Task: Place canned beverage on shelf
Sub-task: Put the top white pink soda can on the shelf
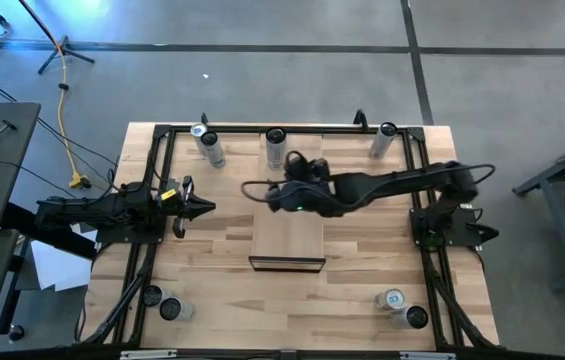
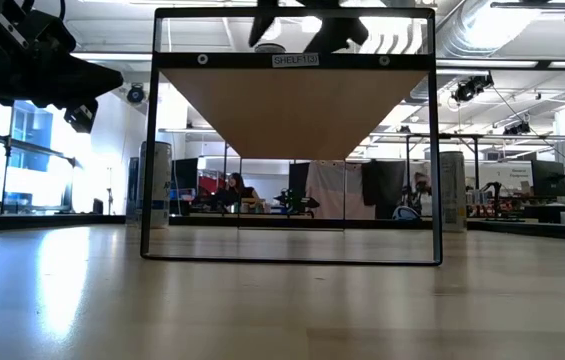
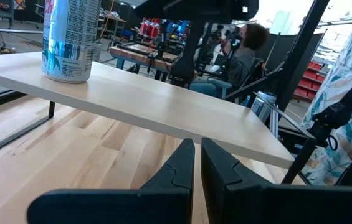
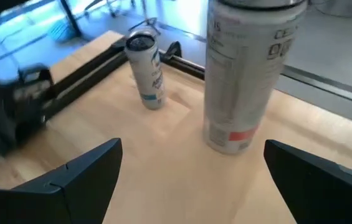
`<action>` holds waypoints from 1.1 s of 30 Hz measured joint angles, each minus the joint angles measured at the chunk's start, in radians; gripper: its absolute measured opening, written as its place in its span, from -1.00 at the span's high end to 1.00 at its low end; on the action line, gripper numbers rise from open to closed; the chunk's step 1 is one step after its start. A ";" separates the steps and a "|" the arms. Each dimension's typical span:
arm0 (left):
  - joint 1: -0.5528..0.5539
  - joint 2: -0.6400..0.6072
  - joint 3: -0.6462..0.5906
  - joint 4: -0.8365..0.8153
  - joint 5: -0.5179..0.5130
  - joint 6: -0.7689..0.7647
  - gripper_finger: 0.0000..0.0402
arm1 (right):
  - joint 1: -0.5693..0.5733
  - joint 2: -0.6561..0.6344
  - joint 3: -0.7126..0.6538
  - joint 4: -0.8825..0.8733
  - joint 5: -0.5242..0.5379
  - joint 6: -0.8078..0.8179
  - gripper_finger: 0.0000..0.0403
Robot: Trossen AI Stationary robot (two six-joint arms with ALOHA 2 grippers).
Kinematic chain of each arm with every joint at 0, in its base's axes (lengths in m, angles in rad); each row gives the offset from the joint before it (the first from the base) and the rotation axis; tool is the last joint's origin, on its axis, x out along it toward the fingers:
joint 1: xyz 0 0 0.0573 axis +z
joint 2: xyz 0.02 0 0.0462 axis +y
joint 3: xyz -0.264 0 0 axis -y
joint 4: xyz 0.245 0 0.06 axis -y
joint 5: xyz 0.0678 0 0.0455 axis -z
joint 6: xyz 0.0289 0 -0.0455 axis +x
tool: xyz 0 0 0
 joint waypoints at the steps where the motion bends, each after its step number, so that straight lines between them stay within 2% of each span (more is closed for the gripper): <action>1: 0.000 0.000 0.000 0.000 0.000 0.000 0.98 | -0.002 0.016 0.032 -0.028 0.025 0.032 -0.87; 6: 0.000 0.000 0.000 0.000 0.000 0.000 0.98 | -0.008 0.065 0.118 -0.153 0.119 0.128 -0.87; 15: 0.000 0.000 0.000 0.000 0.000 0.000 0.98 | -0.023 0.067 0.060 -0.103 0.164 0.267 -0.87; 25: 0.000 0.000 0.000 0.000 0.000 0.000 0.98 | -0.022 0.070 0.048 0.133 0.159 0.108 -0.87; 33: 0.000 0.000 0.000 0.000 0.000 0.000 0.98 | -0.024 0.070 0.048 0.129 0.232 0.096 -0.87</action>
